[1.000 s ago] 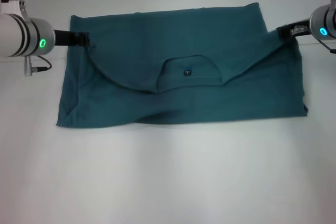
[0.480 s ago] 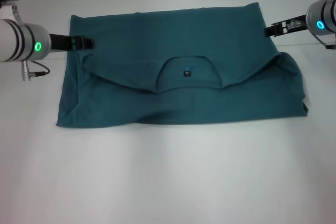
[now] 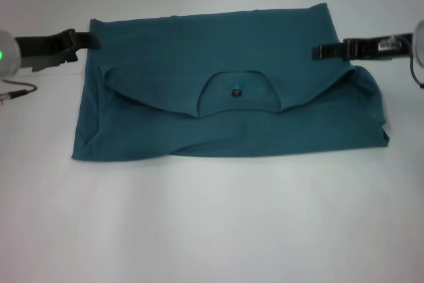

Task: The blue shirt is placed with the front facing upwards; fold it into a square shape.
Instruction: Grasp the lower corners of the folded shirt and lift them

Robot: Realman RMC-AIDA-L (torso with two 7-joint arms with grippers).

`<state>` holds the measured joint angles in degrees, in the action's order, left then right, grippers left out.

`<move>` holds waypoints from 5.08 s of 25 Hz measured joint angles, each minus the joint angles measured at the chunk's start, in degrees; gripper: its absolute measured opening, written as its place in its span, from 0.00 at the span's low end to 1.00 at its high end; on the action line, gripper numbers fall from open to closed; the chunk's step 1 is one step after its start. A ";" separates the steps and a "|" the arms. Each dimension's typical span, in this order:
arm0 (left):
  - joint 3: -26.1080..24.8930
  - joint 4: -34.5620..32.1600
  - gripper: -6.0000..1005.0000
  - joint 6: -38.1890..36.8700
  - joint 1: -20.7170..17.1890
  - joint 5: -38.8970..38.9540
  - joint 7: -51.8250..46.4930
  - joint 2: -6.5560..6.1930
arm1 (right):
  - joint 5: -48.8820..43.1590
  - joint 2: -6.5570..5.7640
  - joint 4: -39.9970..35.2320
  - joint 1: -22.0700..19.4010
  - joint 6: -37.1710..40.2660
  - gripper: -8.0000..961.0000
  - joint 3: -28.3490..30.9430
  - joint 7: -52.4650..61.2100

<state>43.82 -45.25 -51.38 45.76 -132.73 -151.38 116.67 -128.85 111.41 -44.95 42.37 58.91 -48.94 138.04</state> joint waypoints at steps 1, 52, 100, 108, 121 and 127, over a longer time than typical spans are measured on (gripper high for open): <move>0.00 -0.18 0.60 -0.88 -0.93 1.47 0.04 -0.19 | 2.62 -0.05 -0.23 -1.26 1.92 0.87 0.03 -1.45; 4.21 11.65 0.55 2.21 -10.04 10.92 19.96 1.35 | 15.74 1.70 5.40 -13.91 22.99 0.89 15.82 -28.81; -7.69 11.20 0.01 -13.26 -7.52 8.55 15.04 -1.34 | 14.97 -0.02 5.35 -14.33 26.25 0.89 18.83 -26.82; -11.32 11.44 0.01 -16.68 -7.96 8.13 14.54 -2.06 | 5.77 -3.07 3.40 -11.54 23.09 0.89 18.75 -15.32; -10.70 11.51 0.01 -16.18 -7.56 8.02 14.45 -1.73 | -19.16 -2.92 0.94 -1.84 13.01 0.89 16.98 0.54; -11.03 11.50 0.01 -15.95 -7.84 8.40 14.86 -1.68 | -20.56 -0.52 1.23 -1.63 7.35 0.89 13.58 0.25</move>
<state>32.79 -33.75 -67.33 37.92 -124.33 -136.53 114.99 -149.41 110.88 -43.71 40.74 66.26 -35.36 138.28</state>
